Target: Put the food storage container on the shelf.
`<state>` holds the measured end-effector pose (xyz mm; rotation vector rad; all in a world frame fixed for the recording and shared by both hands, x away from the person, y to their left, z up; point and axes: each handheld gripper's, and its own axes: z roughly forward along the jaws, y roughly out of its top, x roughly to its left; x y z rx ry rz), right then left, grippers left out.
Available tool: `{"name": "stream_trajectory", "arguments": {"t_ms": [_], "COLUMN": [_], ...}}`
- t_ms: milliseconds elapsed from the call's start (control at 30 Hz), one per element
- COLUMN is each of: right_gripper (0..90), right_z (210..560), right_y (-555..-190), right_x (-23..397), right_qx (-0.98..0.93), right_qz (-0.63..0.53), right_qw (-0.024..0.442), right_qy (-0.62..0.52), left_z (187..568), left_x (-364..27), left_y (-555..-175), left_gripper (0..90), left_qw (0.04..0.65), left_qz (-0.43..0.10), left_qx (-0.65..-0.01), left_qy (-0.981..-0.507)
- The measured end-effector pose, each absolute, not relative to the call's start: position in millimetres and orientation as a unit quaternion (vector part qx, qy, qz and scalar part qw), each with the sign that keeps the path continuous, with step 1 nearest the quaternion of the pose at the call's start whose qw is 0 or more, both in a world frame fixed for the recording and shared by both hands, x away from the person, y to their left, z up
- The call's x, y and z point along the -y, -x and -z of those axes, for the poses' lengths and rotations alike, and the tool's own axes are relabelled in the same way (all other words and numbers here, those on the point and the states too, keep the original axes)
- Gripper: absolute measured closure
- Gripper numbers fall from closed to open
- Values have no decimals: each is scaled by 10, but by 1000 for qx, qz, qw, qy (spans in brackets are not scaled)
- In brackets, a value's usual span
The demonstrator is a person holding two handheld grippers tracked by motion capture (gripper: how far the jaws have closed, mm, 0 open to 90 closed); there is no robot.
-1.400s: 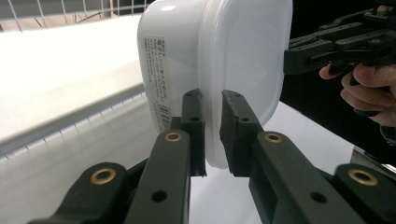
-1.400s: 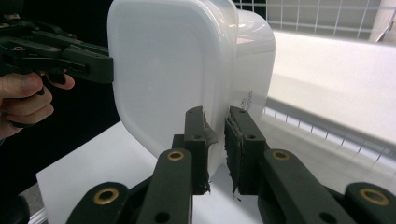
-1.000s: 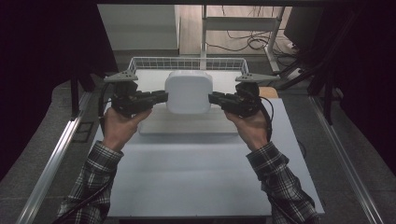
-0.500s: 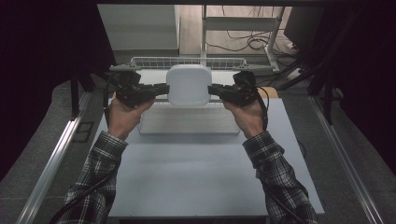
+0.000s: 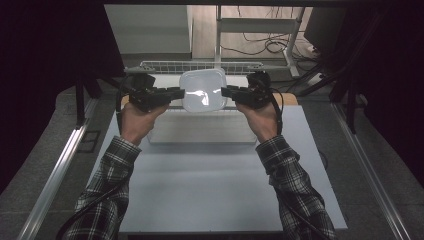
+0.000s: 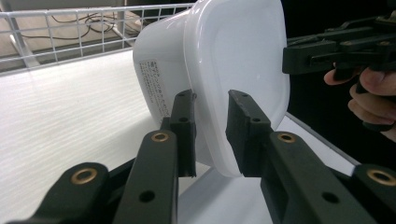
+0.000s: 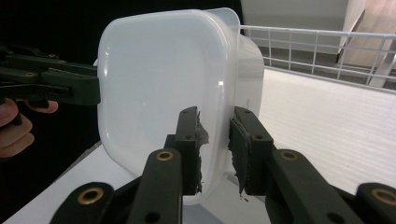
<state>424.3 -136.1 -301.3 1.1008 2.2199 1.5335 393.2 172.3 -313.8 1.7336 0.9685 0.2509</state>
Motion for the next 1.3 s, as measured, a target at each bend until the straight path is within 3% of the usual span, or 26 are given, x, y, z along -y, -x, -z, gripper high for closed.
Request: {"name": "stream_trajectory", "arguments": {"t_ms": [267, 1100, 1300], "right_gripper": [738, 586, 554], "right_z": [3021, 3032, 3056], "right_y": [-4298, -4456, -4510], "right_x": [1333, 1267, 1258], "right_qx": [-754, -751, -751], "right_qz": [-519, -519, -513], "right_qw": [123, 142, 153], "right_qy": [-383, -383, -388], "left_z": [3102, 3208, 3210], "left_x": [-1698, -1573, -1580], "left_y": [-4013, -4229, -4272], "left_gripper": [729, 520, 427], "left_qw": [532, 522, 516], "left_qz": [-120, -143, -153], "left_qx": [-414, -417, -430], "left_qy": [-729, -731, -725]}}
